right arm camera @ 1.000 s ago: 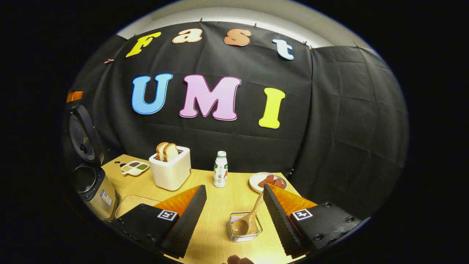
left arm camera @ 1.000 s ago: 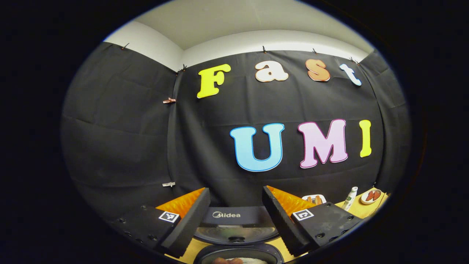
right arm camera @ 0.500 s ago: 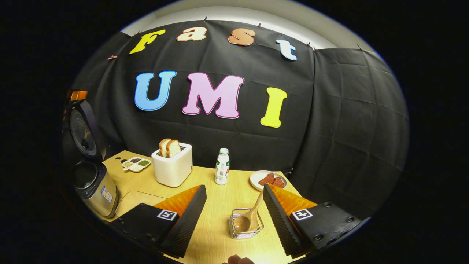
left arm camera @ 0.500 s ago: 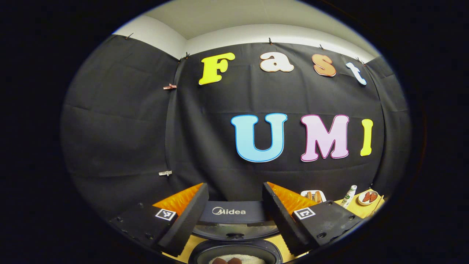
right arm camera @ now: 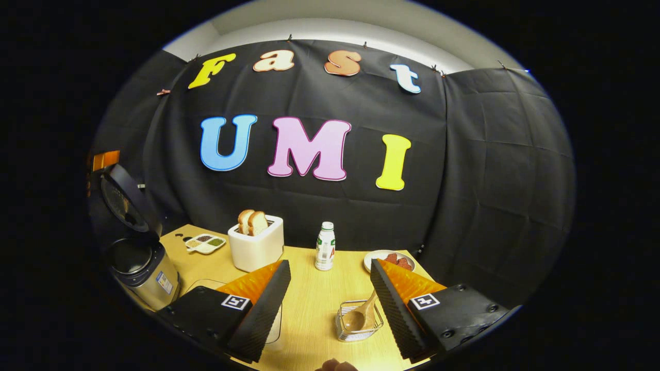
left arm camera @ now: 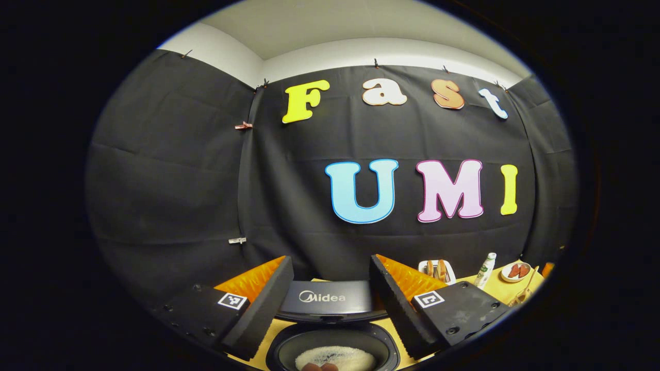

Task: Close the left gripper, press the button to open the rice cooker; take a wooden spoon from the chopstick holder with the right hand, scoop a spoonful of rice and pour it into the rice cooker, then put the wooden spoon back into the chopstick holder.

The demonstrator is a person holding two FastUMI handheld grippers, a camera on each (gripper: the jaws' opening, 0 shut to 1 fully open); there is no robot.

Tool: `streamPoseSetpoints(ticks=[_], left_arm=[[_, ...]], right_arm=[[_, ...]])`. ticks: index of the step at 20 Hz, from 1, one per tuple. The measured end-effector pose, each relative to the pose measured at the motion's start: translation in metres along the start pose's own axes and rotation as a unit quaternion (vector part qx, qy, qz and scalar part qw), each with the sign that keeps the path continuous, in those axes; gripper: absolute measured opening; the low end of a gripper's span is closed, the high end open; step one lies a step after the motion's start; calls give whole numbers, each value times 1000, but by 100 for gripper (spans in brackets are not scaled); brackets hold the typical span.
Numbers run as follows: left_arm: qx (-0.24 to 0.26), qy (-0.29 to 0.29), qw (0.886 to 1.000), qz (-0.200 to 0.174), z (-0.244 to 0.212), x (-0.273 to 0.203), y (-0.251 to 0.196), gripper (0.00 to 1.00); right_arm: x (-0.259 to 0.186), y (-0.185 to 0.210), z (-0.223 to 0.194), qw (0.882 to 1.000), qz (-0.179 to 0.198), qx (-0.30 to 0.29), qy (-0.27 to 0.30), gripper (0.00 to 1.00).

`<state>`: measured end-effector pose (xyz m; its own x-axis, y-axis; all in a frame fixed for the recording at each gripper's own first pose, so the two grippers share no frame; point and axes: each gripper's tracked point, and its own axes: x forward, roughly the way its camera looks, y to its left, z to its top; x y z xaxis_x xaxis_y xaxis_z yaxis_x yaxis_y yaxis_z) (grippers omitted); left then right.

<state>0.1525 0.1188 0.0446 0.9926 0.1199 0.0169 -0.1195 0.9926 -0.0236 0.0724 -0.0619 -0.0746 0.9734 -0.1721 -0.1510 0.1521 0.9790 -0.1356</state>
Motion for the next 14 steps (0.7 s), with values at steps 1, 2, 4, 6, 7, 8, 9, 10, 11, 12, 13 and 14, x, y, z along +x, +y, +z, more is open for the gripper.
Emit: streamPoseSetpoints(ticks=[1,2,4,6,7,8,9,10,11,12,13,14], left_arm=[[0,4,1000,0,-4,-9,0,100],[1,7,1000,0,-12,-20,-1,100],[0,13,1000,0,-25,-38,-1,100],[4,24,1000,0,-40,-53,-3,100],[2,31,1000,-1,-47,-60,-3,100],[-3,36,999,0,-54,-66,-2,100],[-4,43,999,2,-61,-73,-3,100],[0,48,999,5,-69,-78,-4,100],[3,52,999,9,-76,-84,-5,100],[2,57,998,12,-83,-88,-5,100],[-2,62,998,14,-89,-92,-5,100],[-7,69,998,16,-96,-94,-5,100]], right_arm=[[-1,2,5,1000,3,2,-8,97],[-2,3,9,1000,5,1,-15,97],[-4,6,11,1000,11,-2,-19,97],[-5,8,11,1000,16,-2,-20,97],[-5,8,11,1000,17,-2,-22,97],[-5,7,10,1000,18,-1,-22,97],[-5,6,8,1000,17,0,-20,97],[-6,6,7,1000,17,1,-19,97],[-5,6,6,1000,17,2,-17,97],[-5,6,4,1000,19,2,-15,97],[-5,6,4,1000,20,0,-14,97],[-6,7,3,1000,21,-1,-13,97]])
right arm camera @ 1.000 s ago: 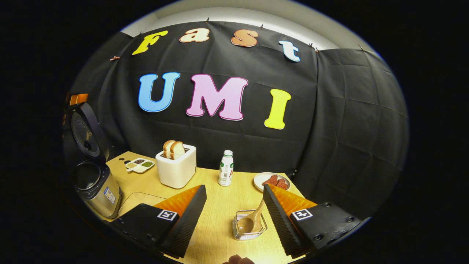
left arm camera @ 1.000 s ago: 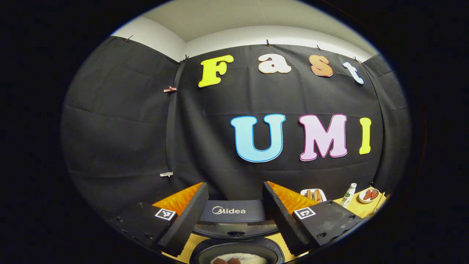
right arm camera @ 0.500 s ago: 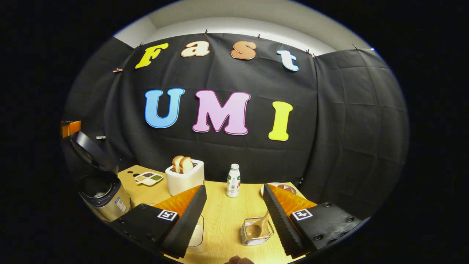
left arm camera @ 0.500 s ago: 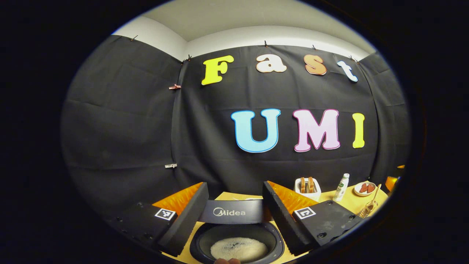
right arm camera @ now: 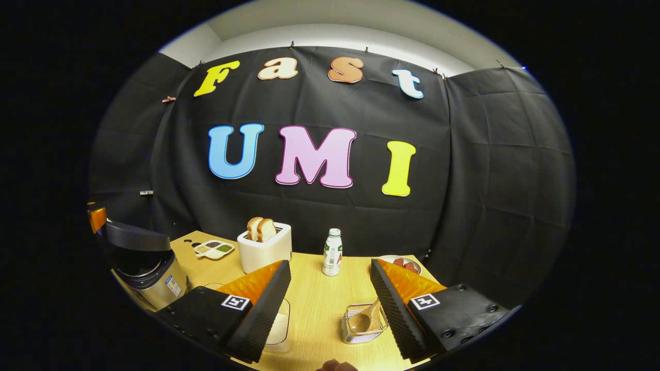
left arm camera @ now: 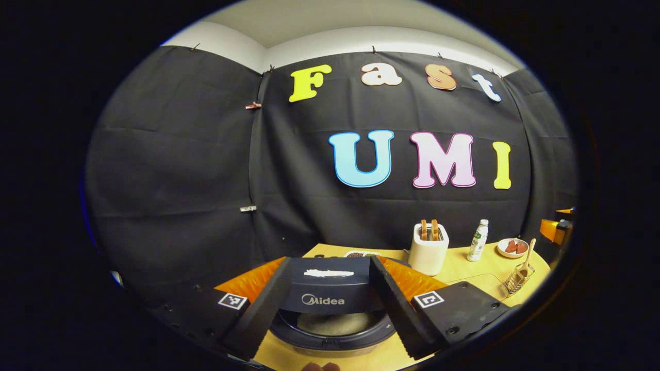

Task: Close the left gripper, press the button to open the rice cooker; take a wooden spoon from the chopstick holder with the right hand, scoop a spoonful of rice and pour it into the rice cooker, then put the wooden spoon back into the chopstick holder.

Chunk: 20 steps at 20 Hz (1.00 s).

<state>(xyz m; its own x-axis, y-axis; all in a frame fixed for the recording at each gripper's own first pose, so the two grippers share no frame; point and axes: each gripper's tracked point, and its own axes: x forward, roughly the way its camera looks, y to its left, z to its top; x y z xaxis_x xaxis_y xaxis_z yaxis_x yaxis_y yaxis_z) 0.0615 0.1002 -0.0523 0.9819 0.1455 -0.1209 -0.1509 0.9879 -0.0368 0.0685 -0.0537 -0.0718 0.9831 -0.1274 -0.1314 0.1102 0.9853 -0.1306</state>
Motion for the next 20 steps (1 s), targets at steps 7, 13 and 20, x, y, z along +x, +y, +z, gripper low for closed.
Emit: streamPoseSetpoints(ticks=[7,13,20], left_arm=[[7,16,1000,-3,-25,-8,-1,100],[10,32,999,-6,-40,-13,-2,100],[13,42,999,-12,-53,-13,-3,100]], right_arm=[[-3,6,-4,1000,7,-6,5,97],[-4,6,-4,1000,9,-24,3,97],[-3,6,-12,1000,10,-25,15,97]])
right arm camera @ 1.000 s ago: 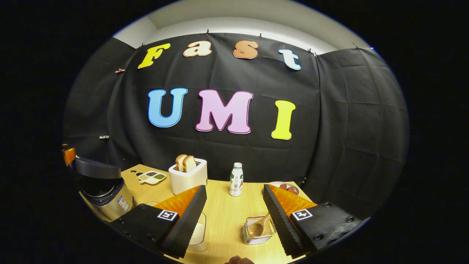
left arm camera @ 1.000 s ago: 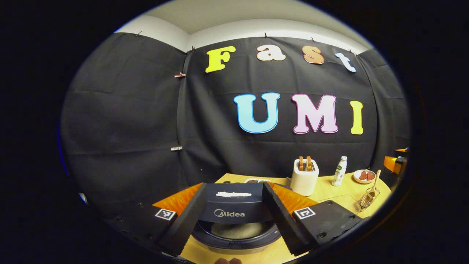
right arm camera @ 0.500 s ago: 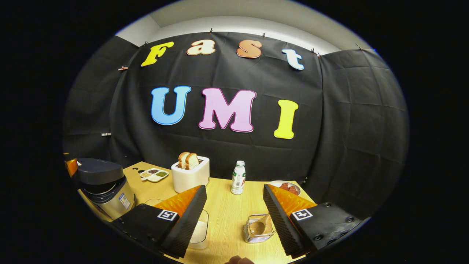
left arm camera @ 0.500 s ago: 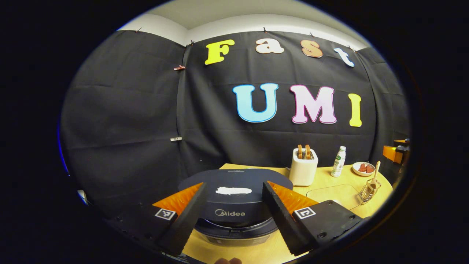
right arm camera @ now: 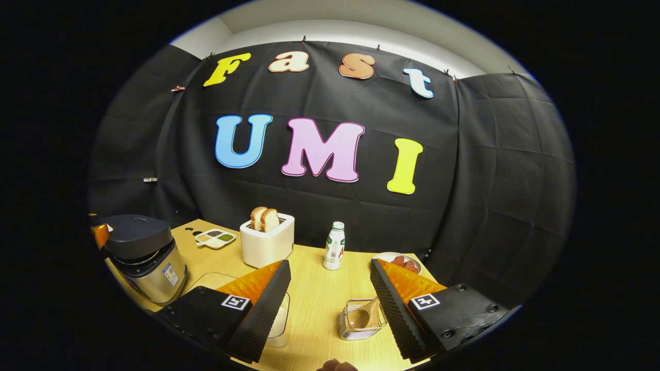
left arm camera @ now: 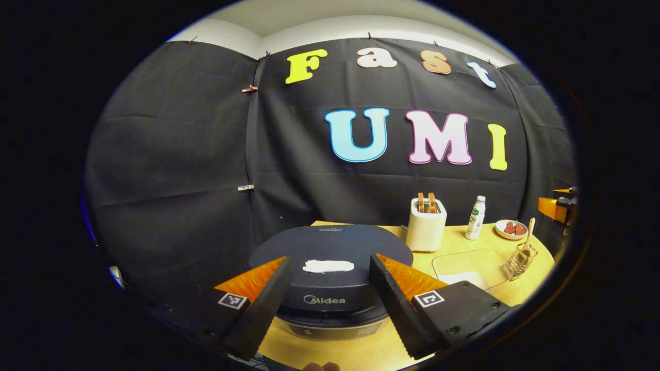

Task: Close the left gripper, press the button to open the rice cooker; take a wooden spoon from the chopstick holder with the right hand, scoop a spoonful of rice and pour it into the rice cooker, then put the wooden spoon back into the chopstick holder.

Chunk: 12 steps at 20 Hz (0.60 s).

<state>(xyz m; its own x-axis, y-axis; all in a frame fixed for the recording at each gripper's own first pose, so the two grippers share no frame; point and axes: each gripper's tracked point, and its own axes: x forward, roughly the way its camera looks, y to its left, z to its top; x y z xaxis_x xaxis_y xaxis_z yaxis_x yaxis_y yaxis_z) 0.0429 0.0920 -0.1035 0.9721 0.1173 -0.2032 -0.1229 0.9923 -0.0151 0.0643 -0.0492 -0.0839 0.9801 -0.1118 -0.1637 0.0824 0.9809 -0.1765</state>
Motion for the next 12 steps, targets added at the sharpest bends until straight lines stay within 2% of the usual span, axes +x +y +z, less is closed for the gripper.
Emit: streamPoseSetpoints(ticks=[12], left_arm=[[1,35,999,-1,-32,4,0,100]], right_arm=[[-4,-1,-8,1000,2,-2,8,97]])
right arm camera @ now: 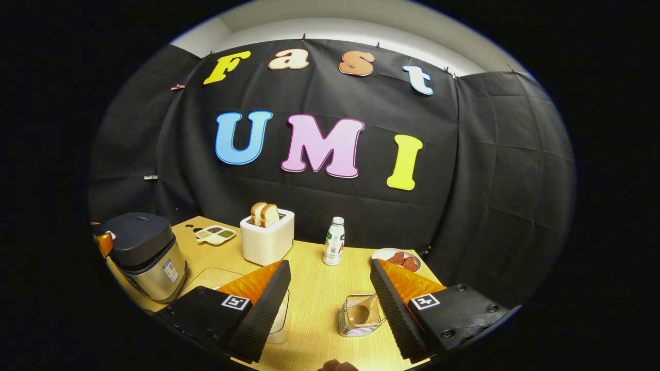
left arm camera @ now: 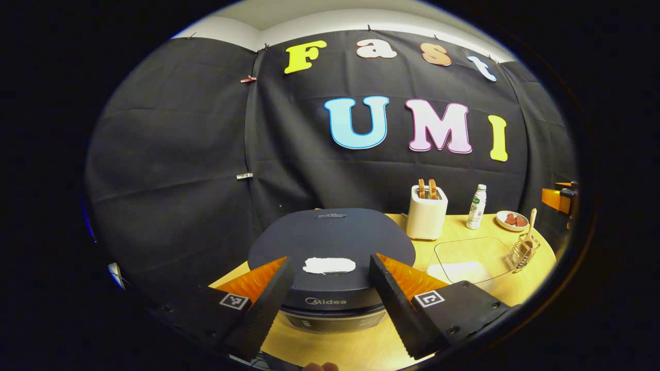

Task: Close the left gripper, press the button to open the rice cooker; take a wooden spoon from the chopstick holder with the right hand, scoop a spoonful of rice and pour it into the rice cooker, then put the wooden spoon back into the chopstick holder.

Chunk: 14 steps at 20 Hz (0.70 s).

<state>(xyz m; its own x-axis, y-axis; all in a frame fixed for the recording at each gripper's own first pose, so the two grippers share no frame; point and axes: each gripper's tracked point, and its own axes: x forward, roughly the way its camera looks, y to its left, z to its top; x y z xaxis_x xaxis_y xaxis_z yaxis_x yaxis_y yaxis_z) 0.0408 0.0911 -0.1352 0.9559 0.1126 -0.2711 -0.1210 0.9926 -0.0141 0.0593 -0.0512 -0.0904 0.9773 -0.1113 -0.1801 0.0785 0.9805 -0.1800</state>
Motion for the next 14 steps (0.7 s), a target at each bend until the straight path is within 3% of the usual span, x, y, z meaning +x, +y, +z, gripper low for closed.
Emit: streamPoseSetpoints(ticks=[14], left_arm=[[-4,-9,1000,9,-6,5,1,100]], right_arm=[[-2,2,-14,1000,6,6,19,97]])
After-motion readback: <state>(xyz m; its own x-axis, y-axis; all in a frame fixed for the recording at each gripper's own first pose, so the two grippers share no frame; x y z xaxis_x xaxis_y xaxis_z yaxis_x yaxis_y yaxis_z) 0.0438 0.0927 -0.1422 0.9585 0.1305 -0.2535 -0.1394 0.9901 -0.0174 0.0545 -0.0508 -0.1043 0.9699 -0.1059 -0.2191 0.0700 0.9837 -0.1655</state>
